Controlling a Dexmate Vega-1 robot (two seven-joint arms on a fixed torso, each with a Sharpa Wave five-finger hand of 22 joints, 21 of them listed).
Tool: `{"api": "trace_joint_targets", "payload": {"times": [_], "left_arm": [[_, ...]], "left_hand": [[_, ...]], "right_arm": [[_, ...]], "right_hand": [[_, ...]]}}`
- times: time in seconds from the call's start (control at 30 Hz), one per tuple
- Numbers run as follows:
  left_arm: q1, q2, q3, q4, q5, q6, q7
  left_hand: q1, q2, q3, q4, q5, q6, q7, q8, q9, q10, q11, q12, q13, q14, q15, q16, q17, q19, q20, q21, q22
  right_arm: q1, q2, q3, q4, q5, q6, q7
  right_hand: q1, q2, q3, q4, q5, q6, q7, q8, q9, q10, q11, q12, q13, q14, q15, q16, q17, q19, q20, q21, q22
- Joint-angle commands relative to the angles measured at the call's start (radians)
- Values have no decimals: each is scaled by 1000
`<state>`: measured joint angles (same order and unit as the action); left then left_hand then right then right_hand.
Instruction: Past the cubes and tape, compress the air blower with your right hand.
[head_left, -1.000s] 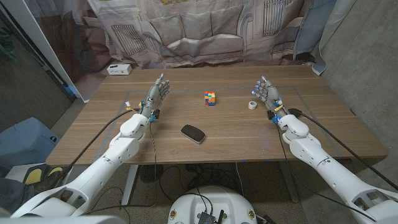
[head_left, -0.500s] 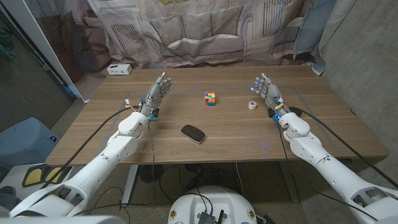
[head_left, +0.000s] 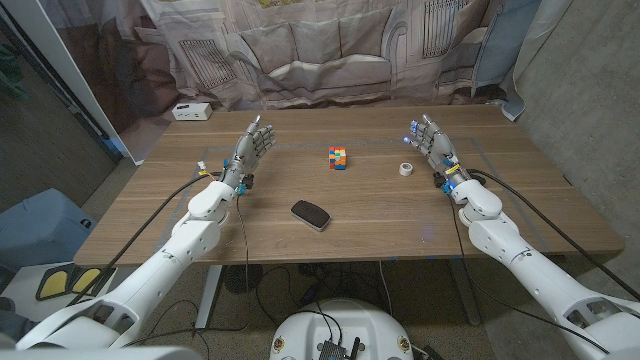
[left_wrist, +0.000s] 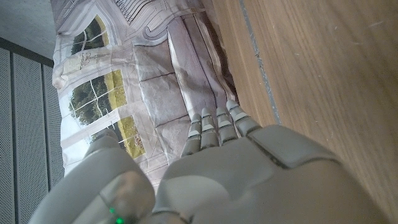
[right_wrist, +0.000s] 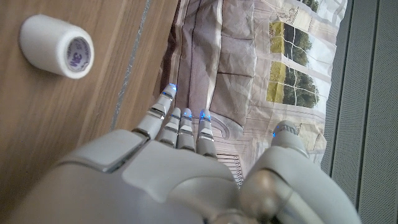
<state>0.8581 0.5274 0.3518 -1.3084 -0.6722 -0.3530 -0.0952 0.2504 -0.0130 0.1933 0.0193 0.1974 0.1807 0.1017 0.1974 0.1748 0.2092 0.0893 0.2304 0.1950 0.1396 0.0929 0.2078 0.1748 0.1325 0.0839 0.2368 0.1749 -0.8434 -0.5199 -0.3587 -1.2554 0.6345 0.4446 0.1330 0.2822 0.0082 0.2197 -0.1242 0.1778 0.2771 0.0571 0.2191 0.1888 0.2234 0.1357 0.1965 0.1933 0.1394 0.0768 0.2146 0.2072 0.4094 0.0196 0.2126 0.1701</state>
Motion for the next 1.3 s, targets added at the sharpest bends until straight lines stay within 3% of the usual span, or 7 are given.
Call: {"api": "trace_joint_targets", "payload": {"times": [0.03, 0.23, 0.77, 1.3], "left_arm": [[44, 42, -10, -85, 58, 2, 70], [37, 36, -7, -71, 57, -7, 60], [23, 35, 4, -81, 95, -5, 90], [12, 33, 24, -83, 125, -15, 85]], "left_hand": [[6, -4, 2, -6, -2, 7, 3, 5, 5, 6, 6, 6, 3, 8, 1, 1, 4, 9, -1, 2, 1], [6, -3, 2, -7, -2, 13, 6, 6, 6, 10, 6, 7, 3, 13, 0, 1, 4, 13, 0, 2, 1], [7, -1, 2, -9, -2, 23, 5, 6, 6, 22, 7, 9, 3, 24, -1, 0, 4, 19, 2, -2, 2], [7, -1, 1, -12, -3, 30, 6, 5, 6, 29, 5, 9, 3, 31, -2, -3, 5, 23, 2, -5, 2]], "right_arm": [[-25, -35, -1, -55, -50, 25, -20], [-48, -51, 11, -80, -62, 43, -38], [-161, -160, 78, -203, -85, 13, -110], [-233, -214, 136, -223, -96, 44, -124]], "right_hand": [[7, 3, 2, -7, 3, -3, 10, -3, 2, 11, -2, 10, 2, 6, -6, 2, 1, 9, -1, -3, 2], [9, 3, 2, -8, 3, -14, 13, -9, 2, 14, 0, 11, 2, 11, -8, 3, 1, 16, -1, -2, 2], [12, 2, 1, -10, 3, -20, 22, -15, 1, 29, 1, 15, 2, 31, -13, 9, 0, 33, -2, 0, 2], [20, 5, 3, -13, 4, -30, 18, -21, 1, 30, -3, 13, 3, 36, -16, 8, 0, 42, -7, -1, 1]]}}
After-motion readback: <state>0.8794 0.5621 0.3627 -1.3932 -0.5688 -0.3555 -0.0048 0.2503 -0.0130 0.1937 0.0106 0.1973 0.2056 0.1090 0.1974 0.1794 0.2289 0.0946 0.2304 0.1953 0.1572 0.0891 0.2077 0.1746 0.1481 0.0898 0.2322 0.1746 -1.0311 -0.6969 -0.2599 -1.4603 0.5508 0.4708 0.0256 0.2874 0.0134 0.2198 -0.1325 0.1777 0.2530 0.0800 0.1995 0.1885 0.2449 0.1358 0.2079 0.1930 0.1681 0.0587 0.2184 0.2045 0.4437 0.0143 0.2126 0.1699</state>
